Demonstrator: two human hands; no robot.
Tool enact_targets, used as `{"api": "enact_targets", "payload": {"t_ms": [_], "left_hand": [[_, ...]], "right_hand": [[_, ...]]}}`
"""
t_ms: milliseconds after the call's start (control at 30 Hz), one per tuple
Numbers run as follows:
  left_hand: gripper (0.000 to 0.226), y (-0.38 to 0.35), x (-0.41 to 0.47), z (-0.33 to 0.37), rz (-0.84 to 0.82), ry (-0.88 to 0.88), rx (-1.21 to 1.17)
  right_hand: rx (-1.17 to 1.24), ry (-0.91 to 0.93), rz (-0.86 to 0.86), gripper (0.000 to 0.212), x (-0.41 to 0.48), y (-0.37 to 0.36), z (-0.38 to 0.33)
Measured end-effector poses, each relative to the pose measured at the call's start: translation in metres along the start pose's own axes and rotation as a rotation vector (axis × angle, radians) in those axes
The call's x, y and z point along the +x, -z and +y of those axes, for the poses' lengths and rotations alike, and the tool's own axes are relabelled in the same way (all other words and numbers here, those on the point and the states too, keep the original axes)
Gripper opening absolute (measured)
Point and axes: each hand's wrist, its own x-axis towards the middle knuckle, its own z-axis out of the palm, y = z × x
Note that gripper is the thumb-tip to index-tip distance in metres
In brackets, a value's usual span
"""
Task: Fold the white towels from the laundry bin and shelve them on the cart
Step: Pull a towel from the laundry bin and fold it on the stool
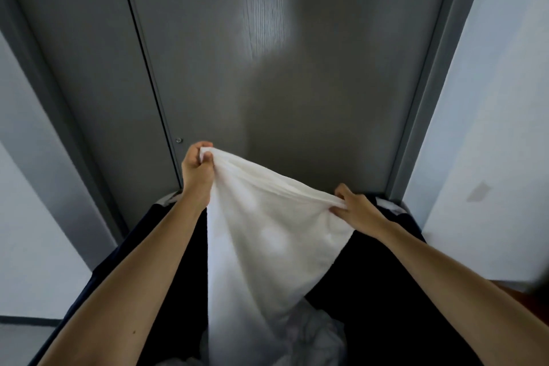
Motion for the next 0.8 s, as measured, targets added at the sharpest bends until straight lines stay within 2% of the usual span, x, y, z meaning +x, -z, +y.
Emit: {"api": "enact_targets", "payload": {"t_ms": [67, 167, 367, 467, 533, 667, 800], "left_hand": [[0.021, 0.006, -0.004, -0.007, 0.017, 0.043, 0.006], [0.022, 0.011, -0.011, -0.017, 0.014, 0.078, 0.021], [0.023, 0.006, -0.025, -0.031, -0.041, 0.097, 0.045], [0.024, 0.003, -0.024, -0.032, -0.029, 0.107, 0.04], [0.023, 0.001, -0.024, -0.032, -0.032, 0.102, 0.037], [0.023, -0.001, -0.023, -0.036, -0.007, 0.116, 0.016], [0.024, 0.014, -0.017, -0.048, 0.105, 0.182, -0.017]], "right_hand": [[-0.029, 0.085, -0.019, 0.024, -0.005, -0.006, -0.001], [-0.078, 0.153, -0.157, 0.033, -0.008, -0.021, 0.002], [-0.267, 0.131, -0.367, 0.05, -0.014, -0.049, 0.013], [-0.452, 0.187, -0.432, 0.052, -0.023, -0.063, 0.018], [-0.517, 0.143, -0.466, 0.048, -0.026, -0.07, 0.018], [-0.549, 0.011, -0.473, 0.039, -0.023, -0.078, 0.019], [-0.514, -0.014, -0.357, 0.047, -0.019, -0.071, 0.02]]}}
